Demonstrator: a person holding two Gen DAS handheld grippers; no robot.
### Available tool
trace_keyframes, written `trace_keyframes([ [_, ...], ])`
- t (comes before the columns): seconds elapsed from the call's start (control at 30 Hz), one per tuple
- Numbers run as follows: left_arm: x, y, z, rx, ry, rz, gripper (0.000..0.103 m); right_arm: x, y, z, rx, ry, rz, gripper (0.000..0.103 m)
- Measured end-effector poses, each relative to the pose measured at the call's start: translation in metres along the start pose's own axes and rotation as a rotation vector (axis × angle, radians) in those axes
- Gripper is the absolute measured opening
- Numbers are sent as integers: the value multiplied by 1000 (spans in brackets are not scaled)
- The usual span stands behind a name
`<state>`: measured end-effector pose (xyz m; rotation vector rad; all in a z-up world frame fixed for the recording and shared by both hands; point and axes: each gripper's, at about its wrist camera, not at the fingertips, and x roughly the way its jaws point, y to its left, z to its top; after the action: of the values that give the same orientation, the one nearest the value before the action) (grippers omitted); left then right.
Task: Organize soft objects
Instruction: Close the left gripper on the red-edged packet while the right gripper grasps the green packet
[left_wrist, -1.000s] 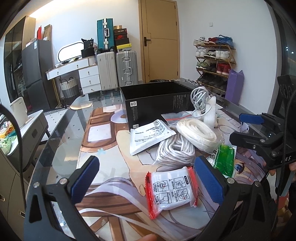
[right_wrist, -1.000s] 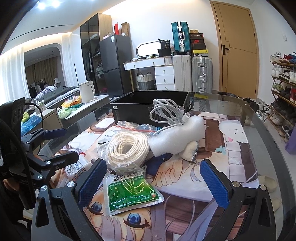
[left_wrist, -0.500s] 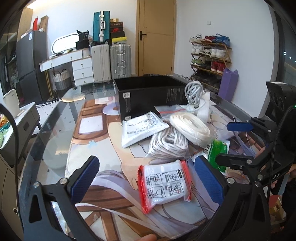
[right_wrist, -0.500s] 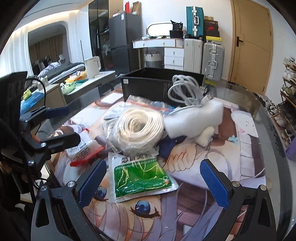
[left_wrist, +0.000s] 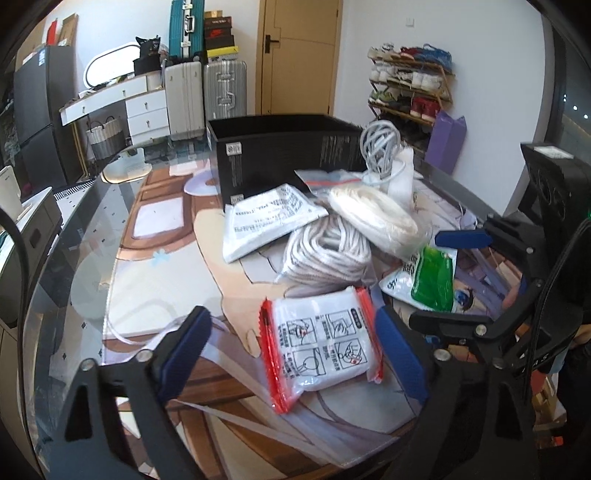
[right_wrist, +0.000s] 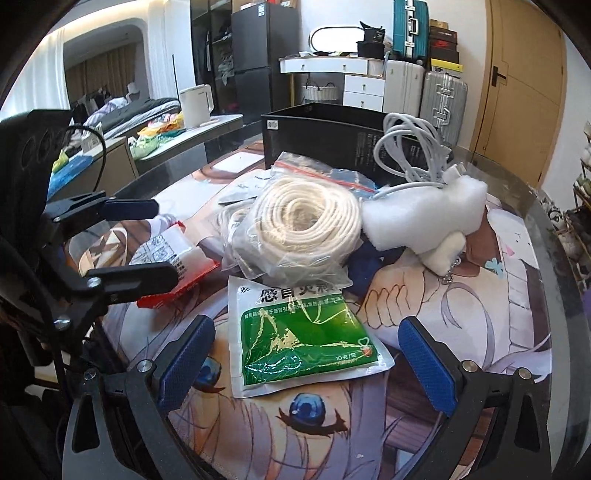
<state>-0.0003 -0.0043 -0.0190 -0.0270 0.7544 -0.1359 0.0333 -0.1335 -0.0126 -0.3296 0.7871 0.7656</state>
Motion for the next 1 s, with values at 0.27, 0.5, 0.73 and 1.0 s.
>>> trace_keyframes([
  [0.27,0,-6,-3,26,3,-41,66,3,3,2,-7,-2,19,91],
  [0.5,-2,-12,-2,47,7,-47,48,-3,1,-1,-6,-7,26,76],
  [0.73,-3,-12,0,40,7,-59,47,-11,-2,-7,5,-10,18,70],
  [1.0,-9,-6,5,14,-21,-64,46,-21,-4,-18,24,-33,8,66],
])
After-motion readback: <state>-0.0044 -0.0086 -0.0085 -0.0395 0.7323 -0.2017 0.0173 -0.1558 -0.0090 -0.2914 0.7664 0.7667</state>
